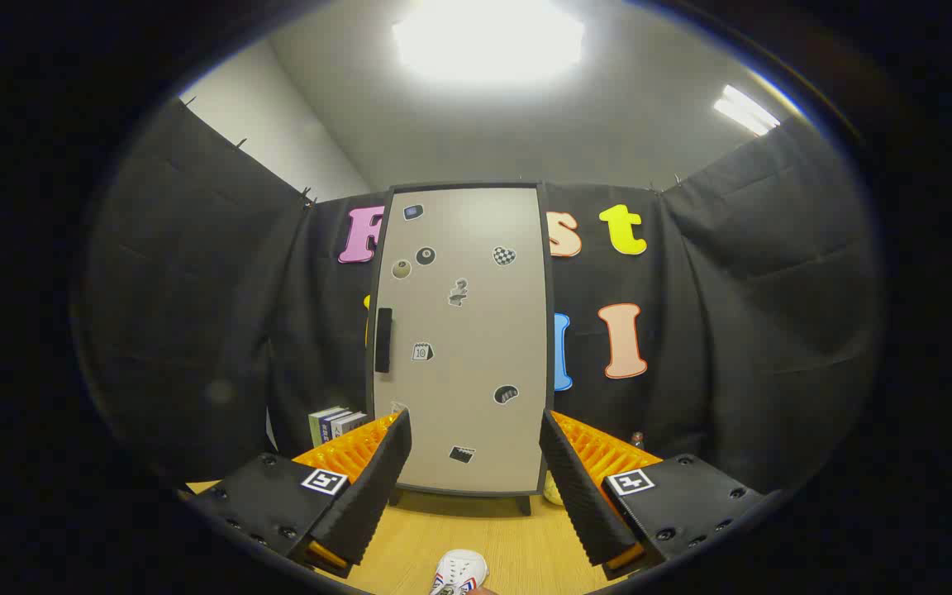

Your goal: Open the shoe cabinet door, grab the shoes and put them into the shoe cabinet, then close the shoe cabinet door.

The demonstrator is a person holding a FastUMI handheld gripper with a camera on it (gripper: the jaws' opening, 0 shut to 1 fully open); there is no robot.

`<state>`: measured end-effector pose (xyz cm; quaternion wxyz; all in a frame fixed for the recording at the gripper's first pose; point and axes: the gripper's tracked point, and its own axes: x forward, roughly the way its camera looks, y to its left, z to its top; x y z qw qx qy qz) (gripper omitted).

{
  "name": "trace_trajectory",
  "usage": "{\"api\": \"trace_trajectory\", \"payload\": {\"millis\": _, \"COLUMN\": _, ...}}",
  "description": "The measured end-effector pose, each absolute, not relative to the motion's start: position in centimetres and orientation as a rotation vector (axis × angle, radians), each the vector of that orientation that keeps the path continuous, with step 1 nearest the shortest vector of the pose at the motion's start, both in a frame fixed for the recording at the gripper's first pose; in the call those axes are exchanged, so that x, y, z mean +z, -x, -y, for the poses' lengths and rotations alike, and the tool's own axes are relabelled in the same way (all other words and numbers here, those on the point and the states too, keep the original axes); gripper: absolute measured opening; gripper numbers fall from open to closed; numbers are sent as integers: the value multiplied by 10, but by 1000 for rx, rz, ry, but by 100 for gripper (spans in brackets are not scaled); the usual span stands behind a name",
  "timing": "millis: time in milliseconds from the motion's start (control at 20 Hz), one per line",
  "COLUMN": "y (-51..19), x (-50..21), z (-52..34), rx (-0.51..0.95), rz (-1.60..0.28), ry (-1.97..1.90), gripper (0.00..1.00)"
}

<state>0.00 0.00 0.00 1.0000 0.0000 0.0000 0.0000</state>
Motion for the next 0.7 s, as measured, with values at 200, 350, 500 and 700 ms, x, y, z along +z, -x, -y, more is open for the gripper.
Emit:
{"api": "trace_trajectory", "payload": {"millis": 200, "y": -1, "x": -2, "z": -2, "rx": 2, "rz": -10, "ry": -1, "gripper": 98}}
{"api": "trace_trajectory", "payload": {"millis": 350, "y": -2, "x": 1, "z": -2, "rx": -2, "rz": -2, "ry": 7, "gripper": 98}}
{"api": "trace_trajectory", "payload": {"millis": 500, "y": -4, "x": 3, "z": -4, "rx": 3, "rz": 3, "ry": 5, "gripper": 98}}
{"api": "trace_trajectory", "payload": {"millis": 700, "y": -13, "x": 6, "z": -14, "rx": 18, "rz": 0, "ry": -9, "gripper": 98}}
